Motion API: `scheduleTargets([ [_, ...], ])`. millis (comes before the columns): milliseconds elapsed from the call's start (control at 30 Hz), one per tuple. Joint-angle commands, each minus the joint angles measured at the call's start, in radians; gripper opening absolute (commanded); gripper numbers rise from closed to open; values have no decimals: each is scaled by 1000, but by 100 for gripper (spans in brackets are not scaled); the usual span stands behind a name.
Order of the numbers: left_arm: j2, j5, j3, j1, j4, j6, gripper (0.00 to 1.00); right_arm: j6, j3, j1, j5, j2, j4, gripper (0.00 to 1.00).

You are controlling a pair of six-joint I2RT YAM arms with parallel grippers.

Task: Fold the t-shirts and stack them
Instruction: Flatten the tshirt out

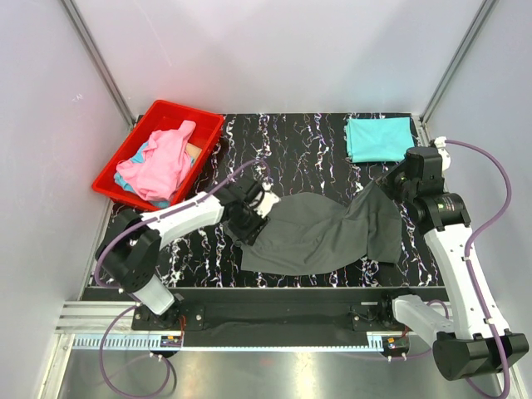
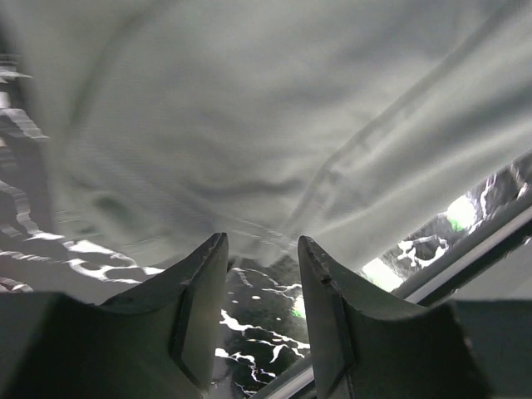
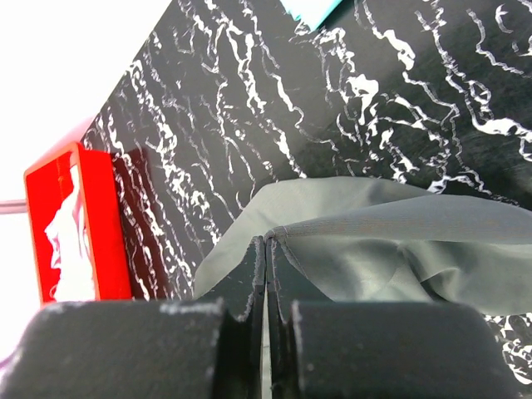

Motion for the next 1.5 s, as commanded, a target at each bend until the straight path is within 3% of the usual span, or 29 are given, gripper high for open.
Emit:
scheduleTargets([
  [0,-40,-55,-26,-48,50,55,45,-12,-4,-2,-34,-16,42,0],
  [367,-11,-148,-70,-107,84,65,47,-8,-10,-4,-62,-21,45,0],
  [1000,24,-170,-92,-160,89,62,39,8,-14,-5,-71,-22,42,0],
  [1233,59,-227,-84,-166,82,64,26,9,-13,-5,-71,-28,39,0],
  [1367,41,-294,-72,-173,57,47,0,3,-10,-7,-58,-30,28,0],
  [1467,-5,-317,0,-173,-21,4,0,1,12,-13,-29,-25,-4,0],
])
